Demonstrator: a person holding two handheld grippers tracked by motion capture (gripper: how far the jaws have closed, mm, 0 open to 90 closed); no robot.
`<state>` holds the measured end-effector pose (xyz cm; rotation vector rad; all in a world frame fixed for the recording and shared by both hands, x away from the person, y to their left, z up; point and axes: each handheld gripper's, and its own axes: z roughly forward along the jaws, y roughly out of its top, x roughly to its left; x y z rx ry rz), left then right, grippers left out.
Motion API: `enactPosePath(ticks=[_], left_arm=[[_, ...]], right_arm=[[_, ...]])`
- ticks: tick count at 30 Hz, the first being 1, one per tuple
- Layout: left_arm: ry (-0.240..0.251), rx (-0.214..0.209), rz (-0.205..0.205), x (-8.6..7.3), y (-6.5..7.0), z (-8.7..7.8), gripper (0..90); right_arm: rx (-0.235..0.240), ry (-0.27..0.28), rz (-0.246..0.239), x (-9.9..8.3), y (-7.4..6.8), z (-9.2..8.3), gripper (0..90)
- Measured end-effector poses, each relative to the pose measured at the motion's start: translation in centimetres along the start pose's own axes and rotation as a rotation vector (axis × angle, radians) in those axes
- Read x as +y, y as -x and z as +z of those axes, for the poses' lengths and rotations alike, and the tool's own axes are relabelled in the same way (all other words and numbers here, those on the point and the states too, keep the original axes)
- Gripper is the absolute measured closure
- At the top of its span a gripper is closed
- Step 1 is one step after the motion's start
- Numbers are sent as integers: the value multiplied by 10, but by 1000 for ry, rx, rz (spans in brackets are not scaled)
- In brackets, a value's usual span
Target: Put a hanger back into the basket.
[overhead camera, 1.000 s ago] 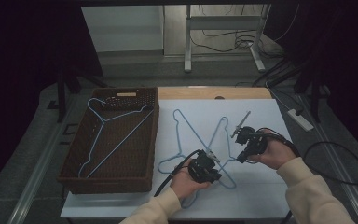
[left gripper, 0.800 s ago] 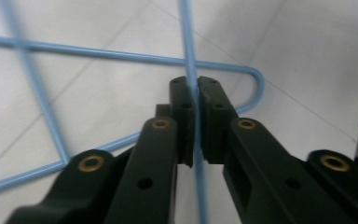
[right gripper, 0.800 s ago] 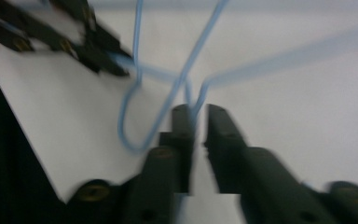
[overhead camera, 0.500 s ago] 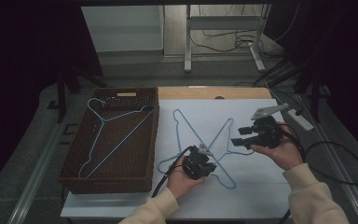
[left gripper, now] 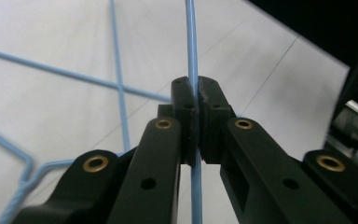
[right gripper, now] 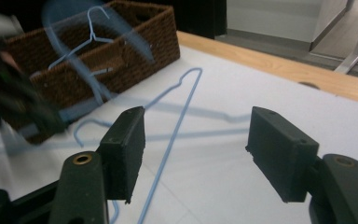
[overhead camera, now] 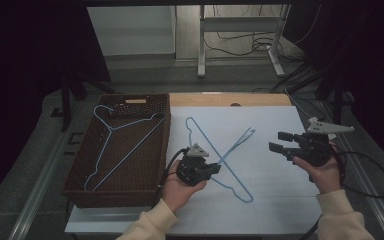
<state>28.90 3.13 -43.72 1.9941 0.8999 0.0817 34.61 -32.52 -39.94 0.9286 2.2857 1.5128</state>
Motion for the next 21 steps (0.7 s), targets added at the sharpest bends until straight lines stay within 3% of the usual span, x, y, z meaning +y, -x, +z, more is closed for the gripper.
enactPosePath(ticks=[5, 6, 7, 11, 15, 21], left_arm=[[59, -8, 8, 9, -2, -36, 872], [84, -15, 8, 12, -4, -50, 872], [84, -15, 8, 12, -4, -50, 872], [139, 4, 18, 16, -13, -91, 872], [185, 44, 10, 14, -29, -127, 872], [206, 84, -3, 2, -56, -164, 871]], right_arm=[[-4, -17, -11, -15, -3, 5, 362], [-4, -19, -12, -19, -4, 7, 360], [-4, -19, -12, -19, -4, 7, 360], [0, -42, -13, -27, -7, 15, 360], [10, -64, -17, -34, -10, 24, 360], [19, -87, -31, -39, -15, 33, 360]])
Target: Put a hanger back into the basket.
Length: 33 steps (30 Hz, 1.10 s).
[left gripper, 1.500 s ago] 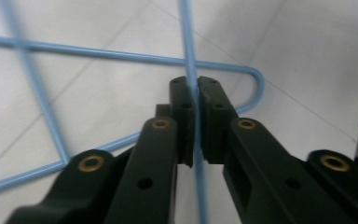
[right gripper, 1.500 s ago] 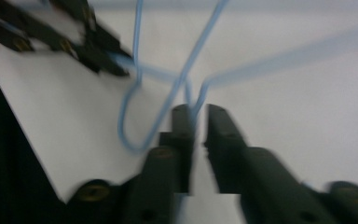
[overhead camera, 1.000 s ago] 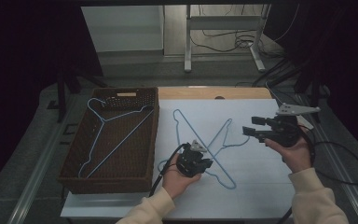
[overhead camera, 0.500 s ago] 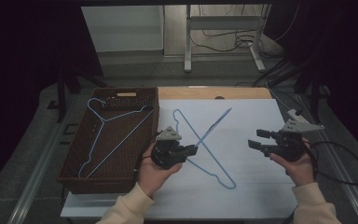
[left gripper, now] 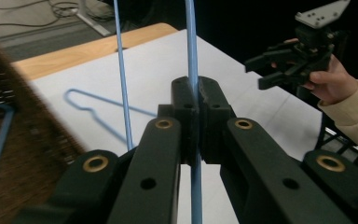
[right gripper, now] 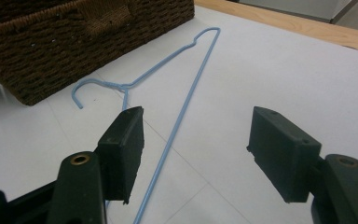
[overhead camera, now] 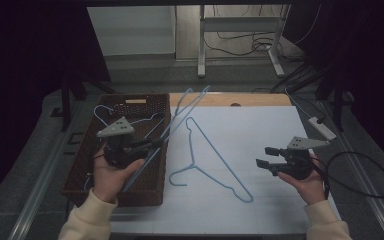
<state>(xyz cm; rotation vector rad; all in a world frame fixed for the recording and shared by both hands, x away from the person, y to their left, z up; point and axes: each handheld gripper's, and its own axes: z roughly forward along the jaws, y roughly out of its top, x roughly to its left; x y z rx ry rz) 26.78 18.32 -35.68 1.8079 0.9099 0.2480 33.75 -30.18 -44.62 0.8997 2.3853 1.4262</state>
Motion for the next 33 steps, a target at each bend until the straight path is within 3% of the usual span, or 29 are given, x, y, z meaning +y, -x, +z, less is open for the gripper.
enactPosePath(ticks=[5, 17, 20, 25, 33], left_arm=[[-2, 39, -6, -10, -24, -19, 872], [-33, 102, -100, -44, -86, -46, 872], [-22, 75, -128, -48, -94, -52, 869], [-40, 86, -118, -47, -102, -56, 871], [-102, 83, -118, -44, -117, -41, 872]], right_arm=[[4, -12, -7, -4, -3, 4, 359], [2, -24, -9, -9, -5, 7, 359], [1, -31, -10, -9, -5, 9, 359], [-2, -30, -10, -10, -5, 10, 359], [3, -34, -14, -10, -6, 13, 359]])
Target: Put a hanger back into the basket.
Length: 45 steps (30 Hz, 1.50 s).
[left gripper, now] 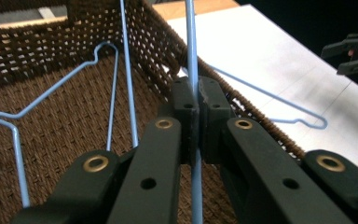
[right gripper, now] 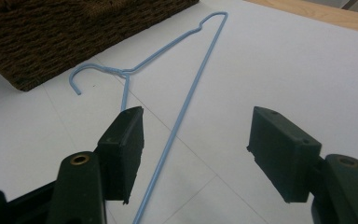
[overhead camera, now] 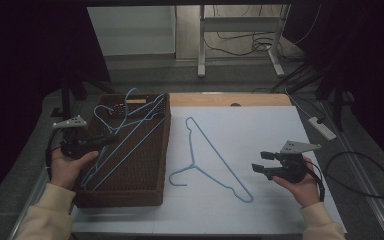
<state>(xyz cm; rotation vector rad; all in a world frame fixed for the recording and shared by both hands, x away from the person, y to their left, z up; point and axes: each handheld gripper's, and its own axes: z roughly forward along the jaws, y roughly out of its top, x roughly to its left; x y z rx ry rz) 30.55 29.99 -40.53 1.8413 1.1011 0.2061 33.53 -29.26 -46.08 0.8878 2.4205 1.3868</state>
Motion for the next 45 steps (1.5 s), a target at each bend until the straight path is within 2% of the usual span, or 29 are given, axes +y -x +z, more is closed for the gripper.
enactPosePath(ticks=[3, 5, 10, 12, 13, 14, 15, 16, 19, 20, 21, 22, 23, 24, 25, 27, 28, 29, 31, 32, 36, 37, 38, 40, 41, 42, 43, 45], left_arm=[[-21, -23, -19, -2, -5, 5, 872], [-63, -43, -30, -7, -11, 11, 872], [-125, -43, -63, -14, -21, 25, 871], [-150, -25, -81, -17, -26, 31, 871], [-150, -25, -81, -17, -26, 31, 871], [-152, -29, -113, -20, -33, 34, 871], [-152, -29, -113, -20, -33, 34, 870], [-159, 12, -142, -23, -39, 35, 870], [-215, 154, -147, -25, -44, 38, 867], [-215, 154, -147, -25, -44, 38, 865], [-244, 220, -138, -25, -44, 40, 863], [-256, 246, -120, -24, -42, 42, 858], [-256, 246, -120, -24, -42, 42, 852], [-270, 288, -94, -23, -40, 44, 852], [-270, 322, -79, -23, -38, 45, 779], [-230, 391, -47, -21, -33, 41, 672], [-211, 400, -35, -20, -30, 39, 578], [-184, 407, -17, -19, -27, 35, 524], [-131, 390, 16, -16, -18, 26, 452], [-131, 390, 16, -16, -18, 26, 427], [-15, 287, 58, -15, 11, 5, 404], [-15, 287, 58, -15, 11, 5, 402], [12, 258, 74, -17, 20, 2, 402], [33, 216, 104, -20, 34, 0, 390], [33, 216, 104, -20, 34, 0, 389], [52, 178, 108, -24, 44, 1, 388], [52, 178, 108, -24, 44, 1, 385], [66, 131, 105, -30, 54, 2, 384]], right_arm=[[1, 0, 0, 0, 0, 0, 359], [1, -6, 1, -1, 0, 1, 359], [1, -11, 1, -2, 0, 2, 359], [1, -17, -3, -2, -1, 4, 359], [1, -17, -3, -2, -1, 4, 359], [3, -18, -4, -2, -1, 5, 359], [3, -19, -4, -2, -1, 5, 359], [3, -22, -4, -2, -2, 6, 359], [2, -22, -4, -3, -1, 6, 359], [1, -22, -4, -3, -1, 6, 359], [1, -22, -3, -3, -1, 6, 359], [1, -22, -3, -3, -1, 6, 359], [1, -22, -3, -3, -1, 6, 359], [1, -25, -3, -3, -1, 6, 359], [2, -29, -1, -3, -1, 6, 359], [2, -28, -1, -4, -1, 6, 358], [2, -28, -1, -4, -2, 6, 358], [2, -29, -2, -4, -2, 6, 358], [4, -30, -4, -4, -2, 7, 356], [4, -30, -4, -4, -2, 7, 356], [0, -47, -12, -5, -2, 10, 352], [0, -47, -12, -5, -2, 10, 352], [-1, -54, -13, -5, -2, 10, 349], [-6, -69, -12, -5, -2, 13, 342], [-3, -75, -13, -5, -2, 13, 340], [-7, -82, -13, -5, -2, 14, 340], [-7, -82, -13, -5, -2, 14, 340], [-3, -93, -9, -5, -3, 17, 334]])
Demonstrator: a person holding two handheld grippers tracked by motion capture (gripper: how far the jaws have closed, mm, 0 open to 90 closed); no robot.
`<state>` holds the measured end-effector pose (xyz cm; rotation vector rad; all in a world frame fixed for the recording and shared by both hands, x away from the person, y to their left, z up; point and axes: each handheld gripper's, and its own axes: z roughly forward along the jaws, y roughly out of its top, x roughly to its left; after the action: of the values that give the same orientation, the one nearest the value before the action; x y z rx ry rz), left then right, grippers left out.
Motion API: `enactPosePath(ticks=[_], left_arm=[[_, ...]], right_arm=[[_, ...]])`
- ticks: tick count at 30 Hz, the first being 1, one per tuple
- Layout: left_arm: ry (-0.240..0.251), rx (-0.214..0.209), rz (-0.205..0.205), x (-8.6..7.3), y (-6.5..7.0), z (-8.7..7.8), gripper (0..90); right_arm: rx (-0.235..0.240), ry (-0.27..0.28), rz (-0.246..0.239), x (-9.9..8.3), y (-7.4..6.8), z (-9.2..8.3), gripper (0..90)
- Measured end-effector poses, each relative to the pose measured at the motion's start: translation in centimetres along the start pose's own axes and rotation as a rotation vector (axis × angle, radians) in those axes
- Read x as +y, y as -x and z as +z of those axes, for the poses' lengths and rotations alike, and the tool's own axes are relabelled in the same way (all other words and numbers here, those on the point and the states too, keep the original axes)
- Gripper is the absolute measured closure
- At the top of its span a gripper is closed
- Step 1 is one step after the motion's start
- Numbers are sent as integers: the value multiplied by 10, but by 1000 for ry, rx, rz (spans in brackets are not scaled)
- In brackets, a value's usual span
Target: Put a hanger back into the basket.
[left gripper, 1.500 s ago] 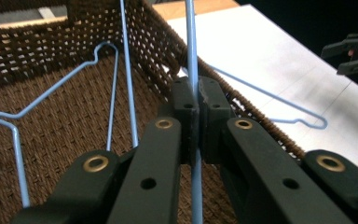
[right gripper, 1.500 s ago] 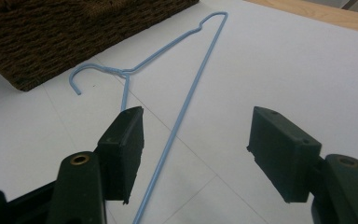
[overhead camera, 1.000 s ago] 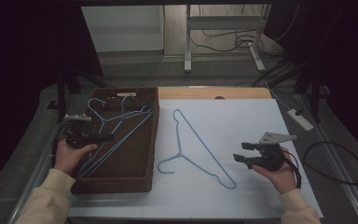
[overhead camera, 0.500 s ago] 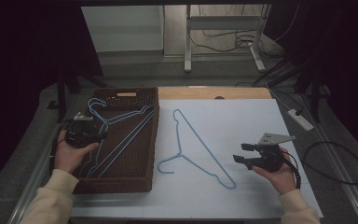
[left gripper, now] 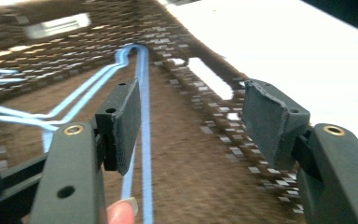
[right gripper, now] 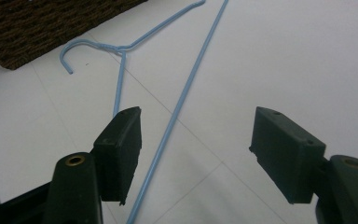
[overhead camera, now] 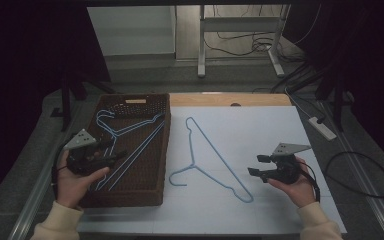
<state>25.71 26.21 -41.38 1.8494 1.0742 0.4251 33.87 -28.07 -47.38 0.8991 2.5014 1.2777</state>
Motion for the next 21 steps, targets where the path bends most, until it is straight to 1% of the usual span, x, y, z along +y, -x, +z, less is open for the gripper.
enactPosePath(ticks=[3, 4, 5, 8, 9, 11, 13, 16, 18, 21], left_arm=[[12, -39, 2, -5, 11, 0, 381], [13, -46, 7, -7, 15, 1, 380], [17, -58, 10, -9, 20, 2, 379], [21, -61, 23, -11, 27, 3, 372], [19, -59, 30, -13, 30, 4, 365], [9, -63, 30, -15, 31, 6, 362], [1, -70, 19, -18, 32, 8, 362], [-6, -78, 18, -22, 34, 11, 360], [-10, -83, 18, -23, 34, 11, 361], [-12, -88, 22, -24, 37, 11, 359]], right_arm=[[-2, -27, -14, 2, -2, 6, 328], [2, -38, -17, 3, -2, 8, 326], [3, -55, -28, 6, -4, 12, 326], [9, -63, -38, 9, -5, 17, 326], [17, -75, -47, 14, -7, 24, 326], [23, -80, -53, 18, -9, 29, 328], [30, -90, -57, 21, -11, 36, 337], [4, -131, -72, 25, -18, 46, 347], [5, -138, -76, 26, -20, 49, 353], [6, -185, -79, 32, -30, 61, 388]])
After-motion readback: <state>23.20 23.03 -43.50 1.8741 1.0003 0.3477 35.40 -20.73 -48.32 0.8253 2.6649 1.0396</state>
